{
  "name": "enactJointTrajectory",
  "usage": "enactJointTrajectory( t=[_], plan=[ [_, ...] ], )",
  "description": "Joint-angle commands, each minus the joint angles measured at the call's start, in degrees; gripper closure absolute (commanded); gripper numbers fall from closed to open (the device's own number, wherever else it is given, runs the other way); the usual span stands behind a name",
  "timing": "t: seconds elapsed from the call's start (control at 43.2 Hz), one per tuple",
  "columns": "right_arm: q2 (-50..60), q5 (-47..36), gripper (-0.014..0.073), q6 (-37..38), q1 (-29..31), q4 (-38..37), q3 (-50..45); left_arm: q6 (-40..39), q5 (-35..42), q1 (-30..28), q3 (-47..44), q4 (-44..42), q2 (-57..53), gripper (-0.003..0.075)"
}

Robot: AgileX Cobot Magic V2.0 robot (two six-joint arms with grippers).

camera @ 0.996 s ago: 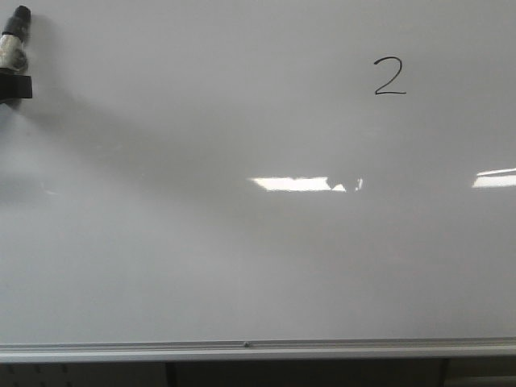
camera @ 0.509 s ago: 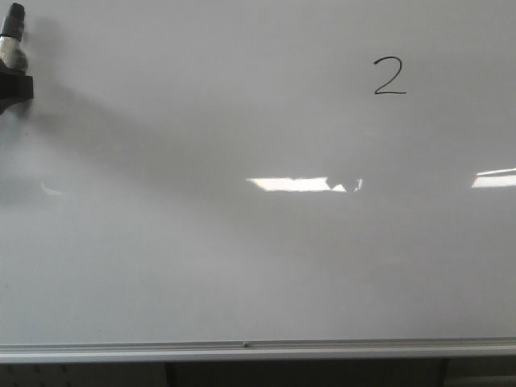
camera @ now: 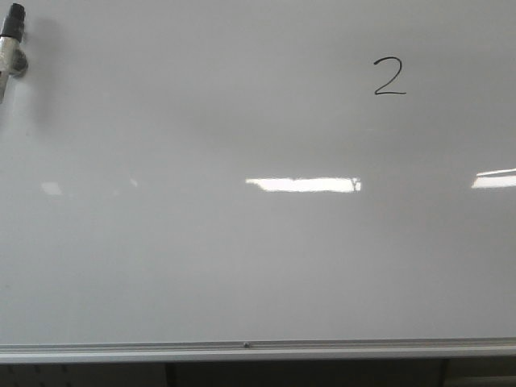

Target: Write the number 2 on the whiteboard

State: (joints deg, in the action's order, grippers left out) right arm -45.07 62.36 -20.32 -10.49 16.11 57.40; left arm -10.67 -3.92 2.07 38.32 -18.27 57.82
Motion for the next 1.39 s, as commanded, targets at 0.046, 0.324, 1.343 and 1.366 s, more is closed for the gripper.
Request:
enactJointTrajectory(
  t=[0.046, 0.324, 1.343, 1.366],
  plan=[
    [1.3, -2.2, 0.0105, 6.4, 0.4, -0.6, 1.9, -0.1, -14.5, 2.0, 2.8, 3.4, -9.9, 0.0384],
    [4.2, 1.9, 0.0105, 13.6, 0.4, -8.1, 1.6, -0.1, -42.2, 7.4, 8.7, 9.2, -19.4, 0.0384],
    [10.3, 4.5, 0.0393, 20.3, 0.4, -15.7, 1.5, -0.1, -49.3, 9.1, 10.4, 9.1, -22.1, 0.0624],
    [10.3, 4.5, 0.0424, 20.3, 0.4, -15.7, 1.5, -0.1, -49.3, 9.1, 10.4, 9.1, -22.1, 0.0636]
  ],
)
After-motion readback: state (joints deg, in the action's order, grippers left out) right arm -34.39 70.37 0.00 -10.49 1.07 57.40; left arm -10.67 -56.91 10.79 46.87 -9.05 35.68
